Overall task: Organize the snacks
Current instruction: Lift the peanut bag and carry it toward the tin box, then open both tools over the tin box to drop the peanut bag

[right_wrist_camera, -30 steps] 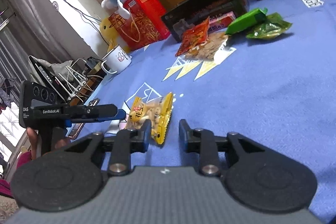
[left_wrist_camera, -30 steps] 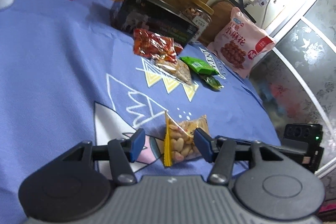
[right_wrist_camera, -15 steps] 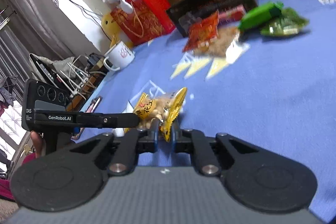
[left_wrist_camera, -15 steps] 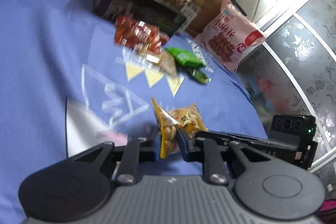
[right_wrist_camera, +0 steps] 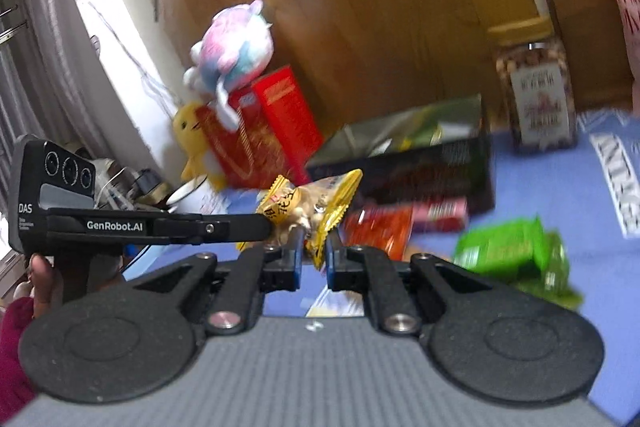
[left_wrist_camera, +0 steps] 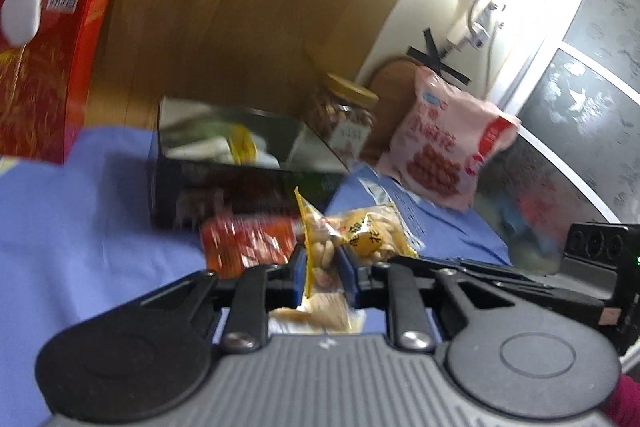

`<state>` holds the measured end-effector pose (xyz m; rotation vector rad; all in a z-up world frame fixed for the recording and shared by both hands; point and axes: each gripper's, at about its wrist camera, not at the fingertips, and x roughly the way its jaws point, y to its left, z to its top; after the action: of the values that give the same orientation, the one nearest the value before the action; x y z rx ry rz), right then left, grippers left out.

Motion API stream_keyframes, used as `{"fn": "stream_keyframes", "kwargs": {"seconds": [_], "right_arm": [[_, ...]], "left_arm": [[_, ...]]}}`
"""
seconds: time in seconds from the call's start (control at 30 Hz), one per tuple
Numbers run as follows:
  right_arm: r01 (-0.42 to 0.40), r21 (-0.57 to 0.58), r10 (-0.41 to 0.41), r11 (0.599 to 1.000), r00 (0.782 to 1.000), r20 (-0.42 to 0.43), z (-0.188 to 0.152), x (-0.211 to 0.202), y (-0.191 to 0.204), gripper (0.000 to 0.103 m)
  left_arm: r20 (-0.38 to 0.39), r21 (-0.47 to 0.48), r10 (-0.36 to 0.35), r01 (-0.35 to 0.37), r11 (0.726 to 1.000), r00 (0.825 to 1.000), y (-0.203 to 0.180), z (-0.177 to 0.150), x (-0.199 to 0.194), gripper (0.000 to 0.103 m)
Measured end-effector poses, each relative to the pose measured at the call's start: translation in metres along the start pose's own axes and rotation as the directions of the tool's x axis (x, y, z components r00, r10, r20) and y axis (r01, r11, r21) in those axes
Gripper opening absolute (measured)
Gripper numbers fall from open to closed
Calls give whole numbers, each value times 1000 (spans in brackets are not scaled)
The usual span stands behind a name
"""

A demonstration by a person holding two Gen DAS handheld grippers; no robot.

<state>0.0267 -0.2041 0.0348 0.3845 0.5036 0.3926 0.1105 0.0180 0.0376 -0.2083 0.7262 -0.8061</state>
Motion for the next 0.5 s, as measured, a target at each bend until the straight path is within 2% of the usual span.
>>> {"fn": "stream_keyframes", "kwargs": {"seconds": [0.2,0.5], "right_arm": [[47,-15,-46,999,998,31,36,32,-25,14],[97,8,-97,995,995,30,66,70,-63,14]], "left_arm": [[15,3,34,-34,999,999,9,42,37,18],[-1,-4,75,-75,997,997,26,77,97,18]]}}
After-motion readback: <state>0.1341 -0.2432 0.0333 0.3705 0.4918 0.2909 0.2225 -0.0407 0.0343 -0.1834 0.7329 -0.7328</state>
